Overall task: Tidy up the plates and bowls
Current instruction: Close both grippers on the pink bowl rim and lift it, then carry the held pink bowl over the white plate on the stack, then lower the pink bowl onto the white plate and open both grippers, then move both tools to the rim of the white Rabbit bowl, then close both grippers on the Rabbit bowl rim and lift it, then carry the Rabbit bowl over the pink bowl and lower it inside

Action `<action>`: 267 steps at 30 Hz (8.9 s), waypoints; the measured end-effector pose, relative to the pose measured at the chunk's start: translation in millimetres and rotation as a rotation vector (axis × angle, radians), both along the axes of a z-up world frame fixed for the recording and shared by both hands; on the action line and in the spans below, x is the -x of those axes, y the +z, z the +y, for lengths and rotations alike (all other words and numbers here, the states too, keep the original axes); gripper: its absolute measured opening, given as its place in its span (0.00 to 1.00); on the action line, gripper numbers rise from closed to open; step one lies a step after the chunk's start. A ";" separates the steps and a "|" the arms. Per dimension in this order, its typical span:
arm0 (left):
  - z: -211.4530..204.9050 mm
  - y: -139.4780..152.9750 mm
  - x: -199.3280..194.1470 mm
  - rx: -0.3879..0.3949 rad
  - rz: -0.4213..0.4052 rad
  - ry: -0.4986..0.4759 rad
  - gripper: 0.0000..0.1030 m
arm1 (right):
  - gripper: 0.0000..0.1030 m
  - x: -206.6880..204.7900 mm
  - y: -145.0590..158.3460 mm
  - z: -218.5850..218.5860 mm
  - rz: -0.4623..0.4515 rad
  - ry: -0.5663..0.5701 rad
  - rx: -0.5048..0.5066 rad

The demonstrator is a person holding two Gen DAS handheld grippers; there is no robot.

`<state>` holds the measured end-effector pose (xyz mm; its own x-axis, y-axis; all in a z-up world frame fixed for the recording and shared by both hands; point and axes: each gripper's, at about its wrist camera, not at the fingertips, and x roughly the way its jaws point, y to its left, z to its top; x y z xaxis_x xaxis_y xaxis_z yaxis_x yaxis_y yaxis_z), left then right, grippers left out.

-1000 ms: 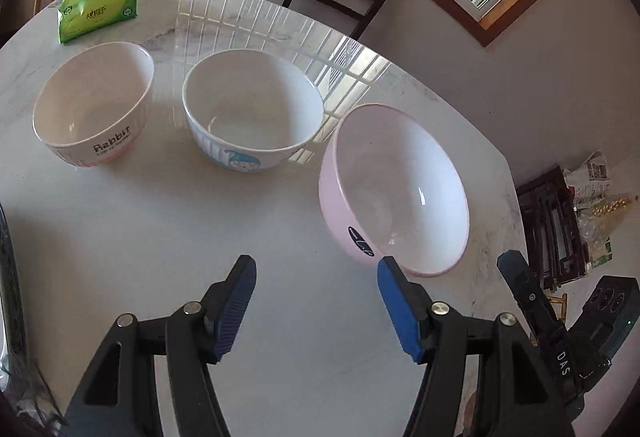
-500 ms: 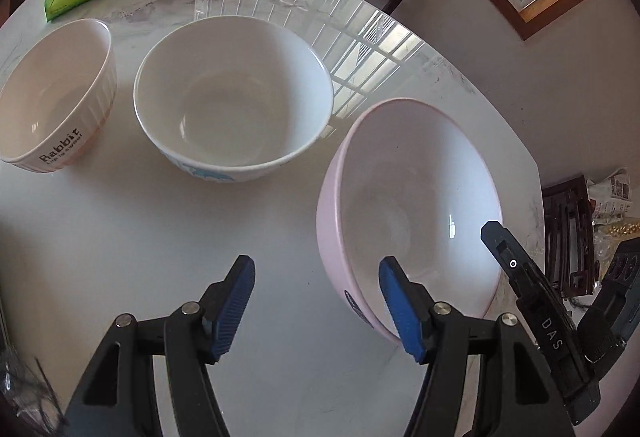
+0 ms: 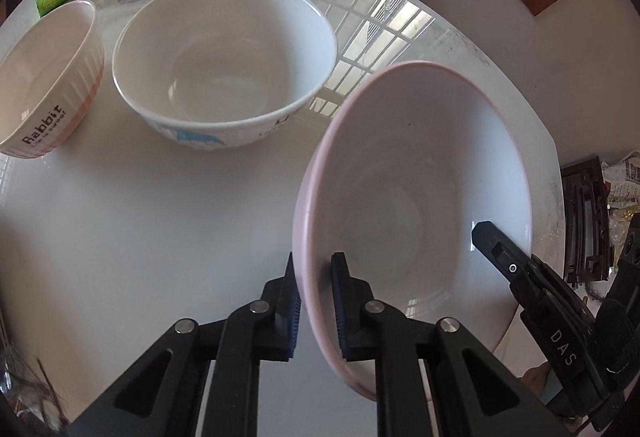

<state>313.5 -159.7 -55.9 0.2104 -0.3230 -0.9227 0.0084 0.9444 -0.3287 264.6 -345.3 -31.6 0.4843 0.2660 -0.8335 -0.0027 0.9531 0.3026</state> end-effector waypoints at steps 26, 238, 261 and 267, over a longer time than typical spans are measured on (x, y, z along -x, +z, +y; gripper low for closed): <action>135.2 51.4 193.2 -0.269 -0.328 0.127 0.22 | 0.13 150.5 30.8 151.0 -0.209 0.171 -0.092; 237.8 -0.2 -56.2 -0.093 -0.036 0.123 0.13 | 0.14 -125.4 -7.5 248.1 0.233 0.152 -0.108; 185.0 144.0 159.1 -0.121 -0.420 0.067 0.15 | 0.14 82.7 101.8 185.9 -0.056 0.235 -0.265; 170.0 137.9 197.2 -0.125 -0.415 0.042 0.15 | 0.14 114.4 88.9 180.1 -0.057 0.224 -0.250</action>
<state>116.3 10.4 82.0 0.5822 -0.1974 -0.7887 0.0761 0.9790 -0.1889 150.2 -165.2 57.3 0.4348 0.5635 -0.7025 -0.2272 0.8235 0.5199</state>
